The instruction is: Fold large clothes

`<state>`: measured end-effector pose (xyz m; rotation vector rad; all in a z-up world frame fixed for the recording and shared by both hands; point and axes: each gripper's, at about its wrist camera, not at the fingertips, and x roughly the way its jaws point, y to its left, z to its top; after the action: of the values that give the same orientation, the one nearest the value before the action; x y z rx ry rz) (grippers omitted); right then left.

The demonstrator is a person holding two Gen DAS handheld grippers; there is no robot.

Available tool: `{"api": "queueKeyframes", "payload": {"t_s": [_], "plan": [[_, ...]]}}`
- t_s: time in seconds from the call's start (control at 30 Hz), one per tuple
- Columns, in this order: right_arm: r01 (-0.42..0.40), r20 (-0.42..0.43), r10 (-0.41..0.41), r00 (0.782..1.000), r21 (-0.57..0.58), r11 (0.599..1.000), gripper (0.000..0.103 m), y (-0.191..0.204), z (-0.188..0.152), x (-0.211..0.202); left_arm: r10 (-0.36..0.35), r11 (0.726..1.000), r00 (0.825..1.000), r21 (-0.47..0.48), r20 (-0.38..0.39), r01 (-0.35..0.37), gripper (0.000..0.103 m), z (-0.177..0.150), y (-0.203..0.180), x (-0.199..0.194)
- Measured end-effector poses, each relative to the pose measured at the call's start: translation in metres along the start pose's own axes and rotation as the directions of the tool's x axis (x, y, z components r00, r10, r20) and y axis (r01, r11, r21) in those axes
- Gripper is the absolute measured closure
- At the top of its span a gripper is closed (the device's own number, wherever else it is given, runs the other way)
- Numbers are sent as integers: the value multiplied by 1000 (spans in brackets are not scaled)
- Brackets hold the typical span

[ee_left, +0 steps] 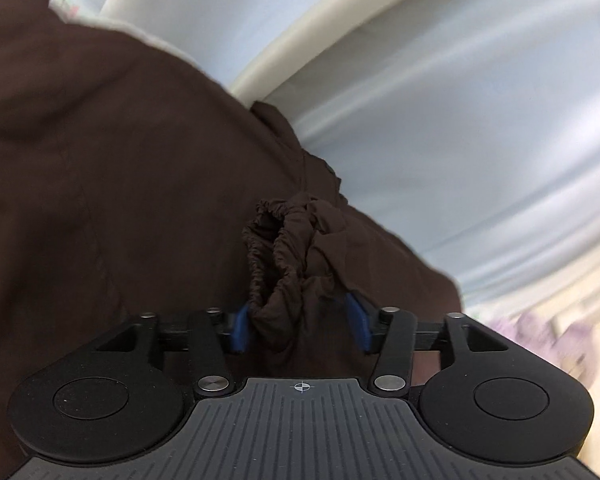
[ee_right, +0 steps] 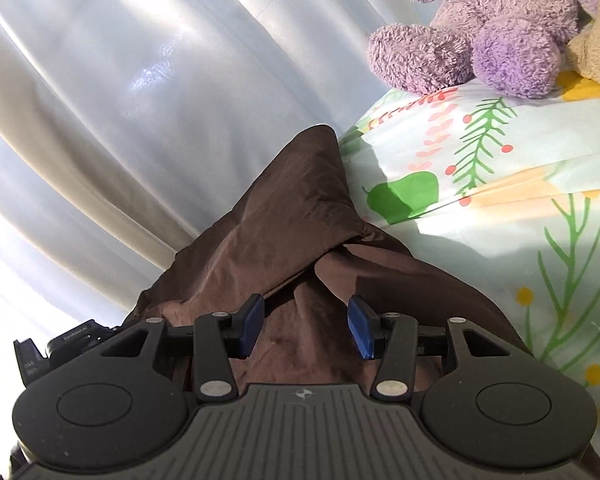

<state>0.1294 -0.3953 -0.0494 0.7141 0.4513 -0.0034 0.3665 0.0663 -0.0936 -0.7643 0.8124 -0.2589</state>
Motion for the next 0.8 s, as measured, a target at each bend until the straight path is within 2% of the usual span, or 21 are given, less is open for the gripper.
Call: {"api": "queueKeyframes", "payload": {"t_s": [0.07,0.1,0.17,0.23,0.33,0.43,0.5,0.57,0.67,0.73,0.8], "plan": [[-4,0,4,1000,-8,1000,56,4,3,2,-25,998,1000,-64,-11,24,56,3,8,7],[-8,0,8,1000,-12,1000,56,8,6,2,-20,997,1000,-79,-11,19,75,7,8,13],[-13,6,13,1000,-20,1000,56,15,11,5,-29,995,999,-99,-13,28,77,13,7,21],[-12,23,12,1000,-35,999,56,23,18,9,-51,995,999,-79,17,52,79,17,-4,5],[20,63,-16,998,-61,998,56,36,31,18,-61,997,994,55,93,56,80,23,-29,-17],[65,86,-53,995,-140,988,63,51,37,37,-62,981,990,190,129,37,80,22,-47,-30],[96,66,-83,994,-220,971,65,60,34,58,-10,962,992,271,127,-25,80,16,-49,-28],[137,37,-132,991,-277,951,66,63,26,81,74,945,990,308,118,-107,80,9,-44,-17],[191,60,-182,982,-342,920,68,58,13,98,139,955,988,258,61,-150,72,2,-26,-2],[192,81,-174,981,-362,912,68,56,9,97,173,950,982,249,80,-188,49,-2,-23,-3],[185,94,-160,983,-398,898,64,54,3,96,201,940,971,254,134,-229,41,0,-18,-8]]}}
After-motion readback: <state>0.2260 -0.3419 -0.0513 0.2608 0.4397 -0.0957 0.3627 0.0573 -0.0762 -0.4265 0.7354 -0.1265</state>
